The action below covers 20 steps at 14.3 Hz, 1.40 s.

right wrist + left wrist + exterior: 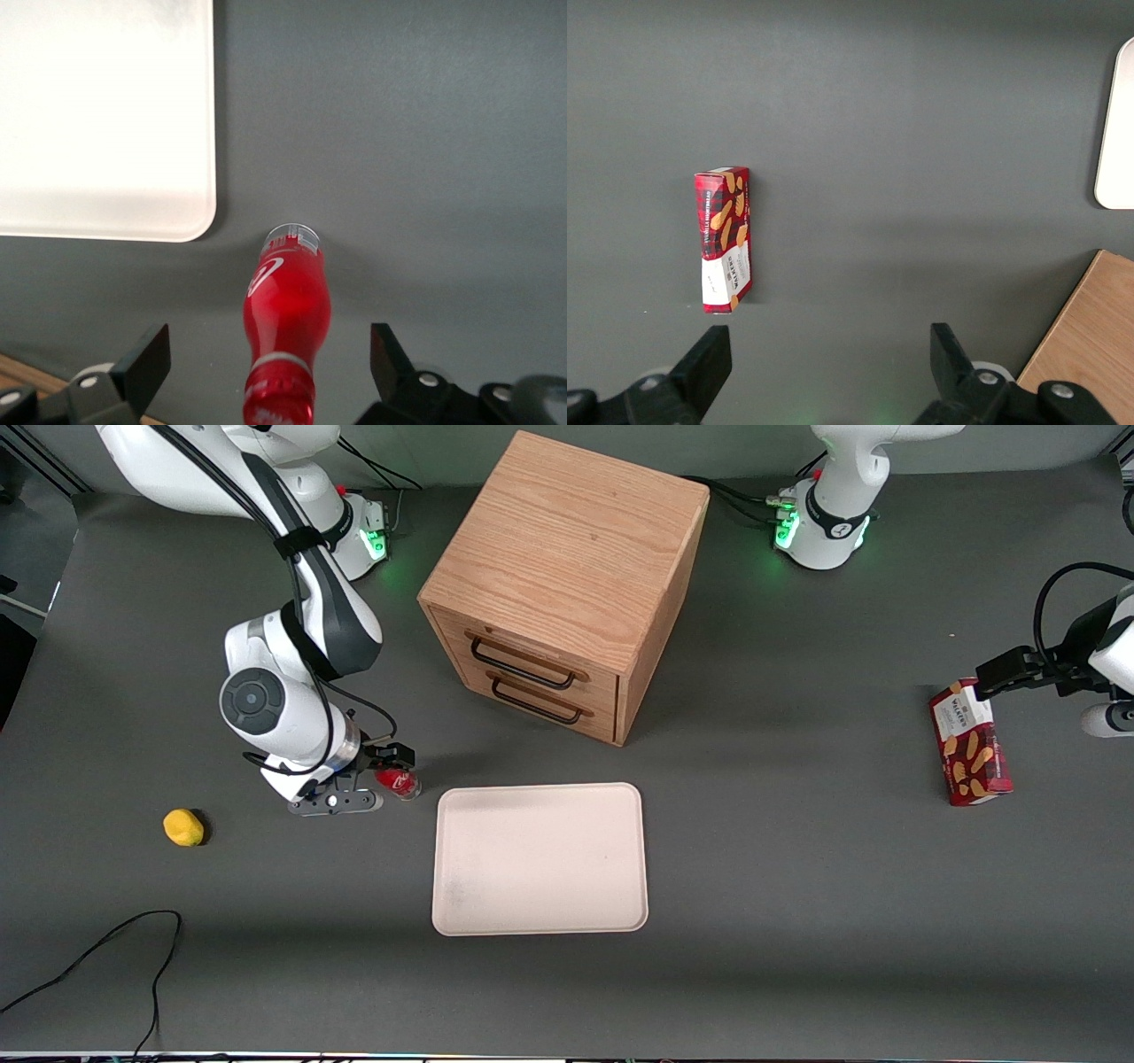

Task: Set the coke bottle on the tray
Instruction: 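Lower the right gripper over the red bottle and close on it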

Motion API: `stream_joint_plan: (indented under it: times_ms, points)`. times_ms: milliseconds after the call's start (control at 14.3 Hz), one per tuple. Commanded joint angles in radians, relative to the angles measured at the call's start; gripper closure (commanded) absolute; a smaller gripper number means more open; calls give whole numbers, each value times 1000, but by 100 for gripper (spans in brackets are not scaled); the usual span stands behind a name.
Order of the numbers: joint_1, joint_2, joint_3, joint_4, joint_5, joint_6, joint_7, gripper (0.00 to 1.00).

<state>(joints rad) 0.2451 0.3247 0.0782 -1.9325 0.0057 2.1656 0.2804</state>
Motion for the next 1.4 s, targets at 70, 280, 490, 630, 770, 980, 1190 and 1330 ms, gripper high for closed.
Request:
stream_joint_plan:
  times_ms: [70, 280, 490, 630, 770, 980, 1190, 1330]
  points:
    - [0, -19, 3, -48, 5, 23, 26, 0]
    - [-1, -24, 3, -52, 5, 20, 20, 18]
    - [-1, -23, 3, -51, 5, 16, 17, 68]
    - [-3, -21, 5, -49, 5, 14, 16, 88]
    - [-3, -18, 5, -45, 5, 14, 14, 99]
    - [-4, -16, 5, 18, 2, -29, 0, 100]
    - [-9, 16, 2, 198, -3, -159, -18, 100]
    - [-10, 69, 2, 378, -3, -287, -18, 100]
